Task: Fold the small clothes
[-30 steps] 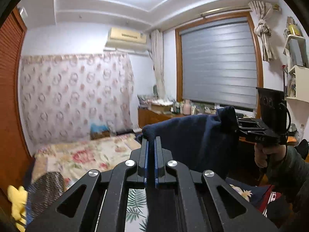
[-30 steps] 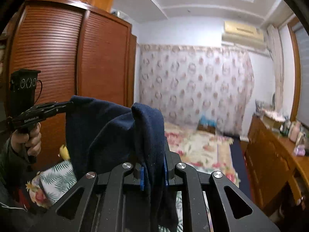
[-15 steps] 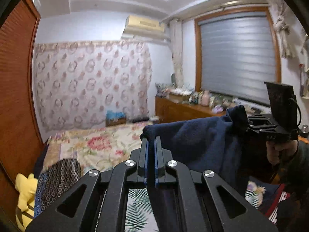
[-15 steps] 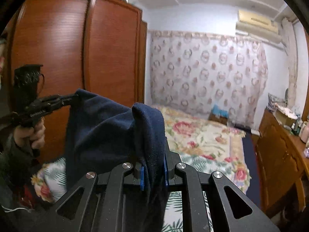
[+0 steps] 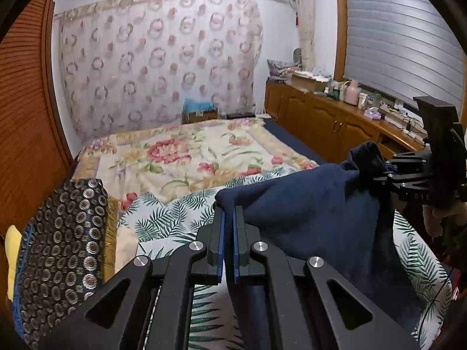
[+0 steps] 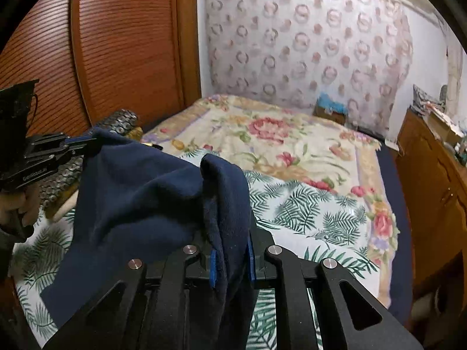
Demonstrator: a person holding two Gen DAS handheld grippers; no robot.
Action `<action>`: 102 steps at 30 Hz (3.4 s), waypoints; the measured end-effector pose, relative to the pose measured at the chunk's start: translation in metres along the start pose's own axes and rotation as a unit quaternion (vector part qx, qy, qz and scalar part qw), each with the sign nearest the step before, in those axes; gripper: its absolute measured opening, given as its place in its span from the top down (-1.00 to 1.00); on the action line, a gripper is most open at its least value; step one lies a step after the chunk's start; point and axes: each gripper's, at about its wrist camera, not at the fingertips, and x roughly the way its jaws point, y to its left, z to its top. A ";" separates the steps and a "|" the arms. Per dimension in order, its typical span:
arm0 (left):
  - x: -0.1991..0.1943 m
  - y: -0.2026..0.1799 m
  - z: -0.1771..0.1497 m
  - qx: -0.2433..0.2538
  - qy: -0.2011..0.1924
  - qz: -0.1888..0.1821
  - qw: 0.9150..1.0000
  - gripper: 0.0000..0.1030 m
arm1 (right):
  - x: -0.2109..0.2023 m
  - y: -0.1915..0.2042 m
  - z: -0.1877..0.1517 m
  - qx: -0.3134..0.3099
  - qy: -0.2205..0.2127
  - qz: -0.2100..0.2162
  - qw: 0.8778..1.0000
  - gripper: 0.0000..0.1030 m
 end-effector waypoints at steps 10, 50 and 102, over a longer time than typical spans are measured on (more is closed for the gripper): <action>-0.004 -0.010 -0.035 -0.003 0.038 -0.023 0.999 0.08 | -0.032 0.008 -0.010 0.026 0.011 -0.020 0.999 -0.14; -0.104 -0.061 -0.180 -0.003 0.132 -0.048 0.990 -0.35 | -0.176 0.098 -0.153 0.056 0.079 -0.045 0.994 -0.14; -0.019 0.001 -0.014 -0.068 0.043 -0.044 0.996 0.88 | -0.068 0.003 -0.040 0.109 -0.031 0.045 0.993 0.87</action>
